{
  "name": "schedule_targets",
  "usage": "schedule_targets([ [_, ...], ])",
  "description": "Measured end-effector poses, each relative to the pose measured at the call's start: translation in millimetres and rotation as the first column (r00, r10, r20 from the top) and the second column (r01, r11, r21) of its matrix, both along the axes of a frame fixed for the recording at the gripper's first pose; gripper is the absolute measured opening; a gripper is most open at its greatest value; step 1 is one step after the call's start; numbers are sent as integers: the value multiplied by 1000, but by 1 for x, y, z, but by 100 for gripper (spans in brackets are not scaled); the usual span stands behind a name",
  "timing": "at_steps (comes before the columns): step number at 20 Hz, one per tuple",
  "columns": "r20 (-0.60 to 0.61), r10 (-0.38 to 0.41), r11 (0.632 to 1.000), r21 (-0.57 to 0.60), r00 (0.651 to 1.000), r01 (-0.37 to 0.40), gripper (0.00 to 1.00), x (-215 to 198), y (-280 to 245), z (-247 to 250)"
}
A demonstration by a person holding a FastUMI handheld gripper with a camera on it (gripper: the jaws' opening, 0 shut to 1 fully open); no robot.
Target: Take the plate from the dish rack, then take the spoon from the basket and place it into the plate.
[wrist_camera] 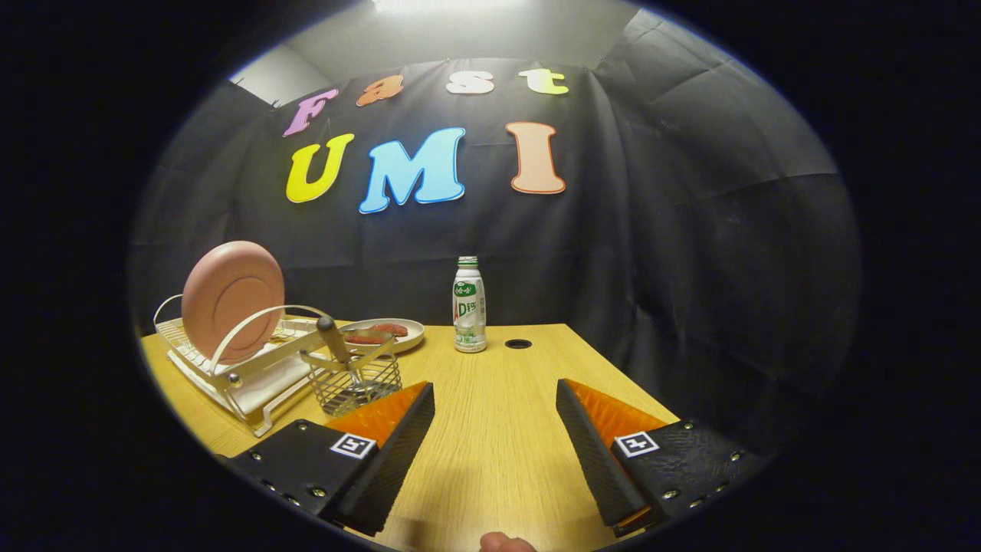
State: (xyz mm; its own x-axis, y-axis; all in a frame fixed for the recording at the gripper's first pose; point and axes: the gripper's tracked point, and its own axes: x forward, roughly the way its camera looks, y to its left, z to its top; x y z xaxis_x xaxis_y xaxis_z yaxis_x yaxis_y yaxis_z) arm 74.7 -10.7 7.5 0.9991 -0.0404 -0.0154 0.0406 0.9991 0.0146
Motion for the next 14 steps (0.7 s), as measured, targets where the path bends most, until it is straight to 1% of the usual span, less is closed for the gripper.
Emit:
schedule_targets([
  [3,36,-41,999,-5,999,41,98,10,-13,31],
  [6,52,-65,998,4,997,65,98,-3,-18,76],
  [9,63,-66,998,0,996,66,97,-30,-9,122],
  [12,59,-43,999,-11,997,44,97,-52,18,162],
  [14,65,-20,1000,6,998,20,98,-63,43,187],
])
